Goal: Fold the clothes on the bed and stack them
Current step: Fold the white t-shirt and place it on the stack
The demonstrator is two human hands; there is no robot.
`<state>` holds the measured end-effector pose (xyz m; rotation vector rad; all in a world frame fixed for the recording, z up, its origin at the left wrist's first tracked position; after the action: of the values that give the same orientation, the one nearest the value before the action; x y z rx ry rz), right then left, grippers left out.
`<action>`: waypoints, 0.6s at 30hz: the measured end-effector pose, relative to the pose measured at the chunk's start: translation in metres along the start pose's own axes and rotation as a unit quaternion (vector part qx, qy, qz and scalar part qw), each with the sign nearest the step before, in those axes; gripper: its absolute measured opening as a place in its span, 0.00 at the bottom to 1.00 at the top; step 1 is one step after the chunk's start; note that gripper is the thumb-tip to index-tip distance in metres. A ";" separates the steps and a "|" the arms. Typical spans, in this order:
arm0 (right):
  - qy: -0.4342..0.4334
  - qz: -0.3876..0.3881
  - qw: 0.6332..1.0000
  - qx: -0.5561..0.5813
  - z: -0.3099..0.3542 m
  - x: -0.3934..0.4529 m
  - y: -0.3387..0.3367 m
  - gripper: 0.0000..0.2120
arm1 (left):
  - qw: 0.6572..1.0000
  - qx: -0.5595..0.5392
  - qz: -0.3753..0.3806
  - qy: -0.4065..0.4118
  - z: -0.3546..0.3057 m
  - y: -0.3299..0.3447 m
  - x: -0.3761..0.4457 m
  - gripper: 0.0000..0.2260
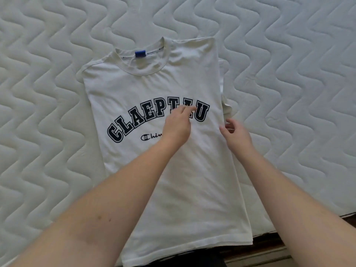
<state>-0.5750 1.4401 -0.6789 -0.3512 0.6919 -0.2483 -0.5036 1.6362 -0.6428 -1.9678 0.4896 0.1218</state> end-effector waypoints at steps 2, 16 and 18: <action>-0.004 0.005 0.999 0.034 0.011 0.015 0.006 0.18 | 0.991 0.109 0.013 0.076 -0.031 -0.006 0.045 0.27; -0.070 -0.020 0.997 -0.030 0.048 0.032 0.013 0.13 | 0.619 0.638 0.179 0.421 -0.106 -0.003 0.176 0.17; -0.078 -0.030 0.996 -0.017 0.049 0.027 0.009 0.11 | 0.609 0.633 0.176 0.444 -0.108 -0.009 0.178 0.15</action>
<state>-0.5218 1.4504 -0.6626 -0.4203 0.5322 -0.2625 -0.3523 1.4930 -0.6411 -0.3387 1.1741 -0.8138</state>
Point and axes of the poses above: each hand's wrist, its own x-axis towards the middle knuckle, its own y-axis out of the palm, z = x × y, the point moved 9 cm from there along x, towards the middle knuckle, and after that the axes turned 11 degrees about x, right-handed, at the moved point
